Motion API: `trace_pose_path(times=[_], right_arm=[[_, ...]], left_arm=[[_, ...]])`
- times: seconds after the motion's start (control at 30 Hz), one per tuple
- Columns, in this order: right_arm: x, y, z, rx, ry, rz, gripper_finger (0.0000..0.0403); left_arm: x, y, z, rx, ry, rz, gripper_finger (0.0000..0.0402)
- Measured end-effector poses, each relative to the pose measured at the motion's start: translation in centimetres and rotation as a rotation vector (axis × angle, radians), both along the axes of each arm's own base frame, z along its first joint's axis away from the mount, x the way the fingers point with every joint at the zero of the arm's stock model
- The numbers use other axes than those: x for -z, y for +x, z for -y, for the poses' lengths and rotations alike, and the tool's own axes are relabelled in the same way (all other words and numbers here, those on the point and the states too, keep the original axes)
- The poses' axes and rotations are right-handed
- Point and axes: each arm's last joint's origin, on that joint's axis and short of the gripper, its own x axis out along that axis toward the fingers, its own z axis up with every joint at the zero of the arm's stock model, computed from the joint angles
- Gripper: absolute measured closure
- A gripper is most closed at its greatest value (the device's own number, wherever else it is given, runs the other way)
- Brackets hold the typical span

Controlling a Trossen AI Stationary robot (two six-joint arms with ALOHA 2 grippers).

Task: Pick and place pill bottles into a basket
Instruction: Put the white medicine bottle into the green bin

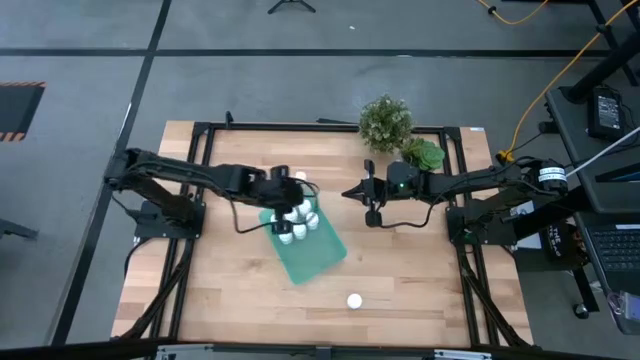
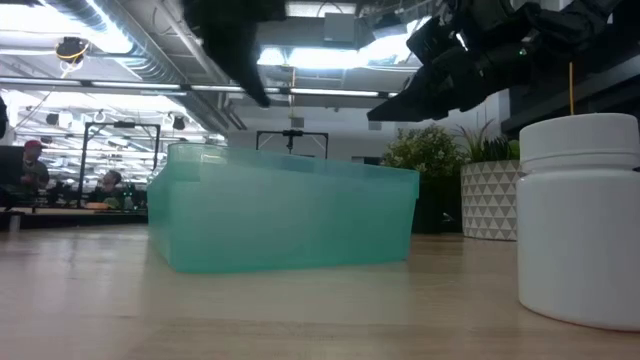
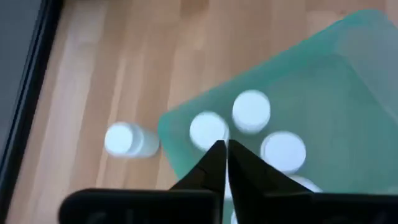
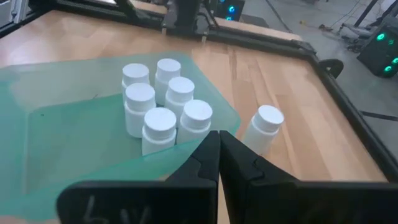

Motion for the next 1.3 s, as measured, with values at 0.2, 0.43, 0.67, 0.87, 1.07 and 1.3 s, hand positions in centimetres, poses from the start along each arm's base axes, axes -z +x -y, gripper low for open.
trace_pose_path(times=[0.2,0.43,0.67,0.87,1.07,1.3], right_arm=[[0.3,0.0,-0.8,-0.028,0.004,-0.027,0.0393],[0.3,0.1,-2.6,-0.137,0.022,-0.030,0.0393],[0.7,-0.1,-3.6,-0.177,0.018,-0.072,0.0393],[0.4,0.0,-4.0,-0.143,0.142,-0.053,0.0393],[0.6,-0.1,-6.0,-0.195,0.050,-0.067,0.0393],[0.8,-0.6,-8.7,-0.253,-0.004,-0.095,0.0393]], left_arm=[[1.5,-4.4,0.6,-0.022,0.039,0.229,0.0400],[4.3,-8.3,0.5,-0.042,0.020,0.360,0.0399],[5.2,-10.0,0.1,-0.004,0.130,0.405,0.0399],[5.5,-10.3,-0.5,-0.060,0.199,0.460,0.0399],[5.5,-10.2,-0.6,-0.057,0.231,0.459,0.0397],[5.0,-10.0,-0.9,-0.081,0.231,0.511,0.0398]])
